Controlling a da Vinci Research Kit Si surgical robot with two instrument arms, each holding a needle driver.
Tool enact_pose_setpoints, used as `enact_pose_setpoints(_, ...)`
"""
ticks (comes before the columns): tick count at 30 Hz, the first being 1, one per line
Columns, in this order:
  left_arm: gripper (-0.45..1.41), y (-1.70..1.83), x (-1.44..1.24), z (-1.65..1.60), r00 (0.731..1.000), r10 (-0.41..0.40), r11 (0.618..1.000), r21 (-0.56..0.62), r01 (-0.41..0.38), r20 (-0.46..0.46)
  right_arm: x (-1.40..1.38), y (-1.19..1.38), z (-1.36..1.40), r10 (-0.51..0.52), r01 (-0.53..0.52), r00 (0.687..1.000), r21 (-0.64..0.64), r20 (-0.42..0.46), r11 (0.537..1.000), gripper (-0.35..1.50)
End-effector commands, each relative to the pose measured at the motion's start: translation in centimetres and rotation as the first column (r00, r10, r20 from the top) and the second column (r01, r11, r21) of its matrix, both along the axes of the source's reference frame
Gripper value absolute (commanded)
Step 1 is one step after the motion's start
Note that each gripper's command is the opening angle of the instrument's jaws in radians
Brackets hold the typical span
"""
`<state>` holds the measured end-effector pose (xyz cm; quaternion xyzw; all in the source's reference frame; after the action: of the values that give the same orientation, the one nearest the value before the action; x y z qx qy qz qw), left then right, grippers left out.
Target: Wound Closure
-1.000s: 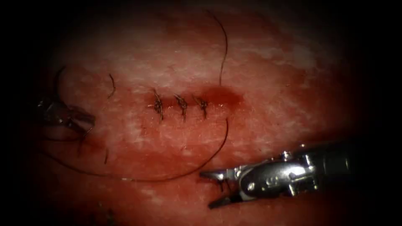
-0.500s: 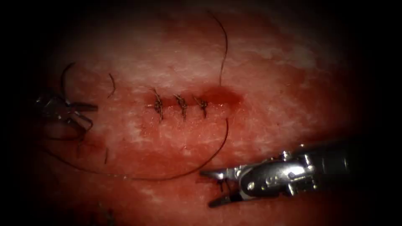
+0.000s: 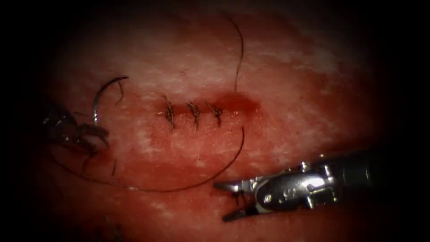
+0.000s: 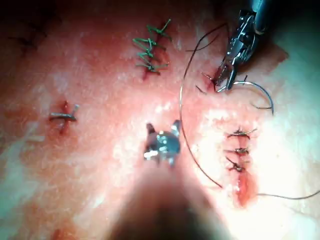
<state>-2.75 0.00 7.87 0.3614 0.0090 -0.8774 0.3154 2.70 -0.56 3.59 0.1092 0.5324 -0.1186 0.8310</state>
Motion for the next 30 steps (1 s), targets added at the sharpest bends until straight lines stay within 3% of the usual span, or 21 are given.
enact_pose_setpoints(1,-0.11,-0.10,-0.07,0.06,1.000,0.003,1.000,0.002,-0.003,0.005,0.04,-0.08,0.05,-0.002,0.002,1.000,0.002,-0.001,1.000,0.68)
enact_pose_setpoints(3,-0.43,-0.13,-0.11,0.06,1.000,0.012,1.000,0.004,-0.012,0.005,0.04,-0.08,0.05,-0.002,0.002,1.000,0.002,-0.001,1.000,0.68)
enact_pose_setpoints(4,-0.45,-0.13,-0.12,0.08,1.000,0.014,1.000,0.006,-0.014,0.004,0.04,-0.08,0.05,-0.002,0.002,1.000,0.002,0.000,1.000,0.68)
enact_pose_setpoints(13,-0.45,0.11,-0.04,0.22,1.000,0.000,0.999,0.053,0.001,-0.020,0.04,-0.07,0.05,0.003,-0.003,1.000,-0.001,0.003,1.000,0.66)
enact_pose_setpoints(22,-0.45,0.63,-0.08,-0.05,0.983,-0.182,0.982,0.058,0.182,0.006,0.04,-0.02,0.07,0.032,-0.032,0.999,-0.009,0.020,0.999,0.63)
enact_pose_setpoints(30,-0.45,1.10,-0.36,-0.19,0.946,-0.321,0.945,0.079,0.317,0.052,-0.05,0.11,0.00,0.082,-0.082,0.997,0.024,0.013,0.996,0.63)
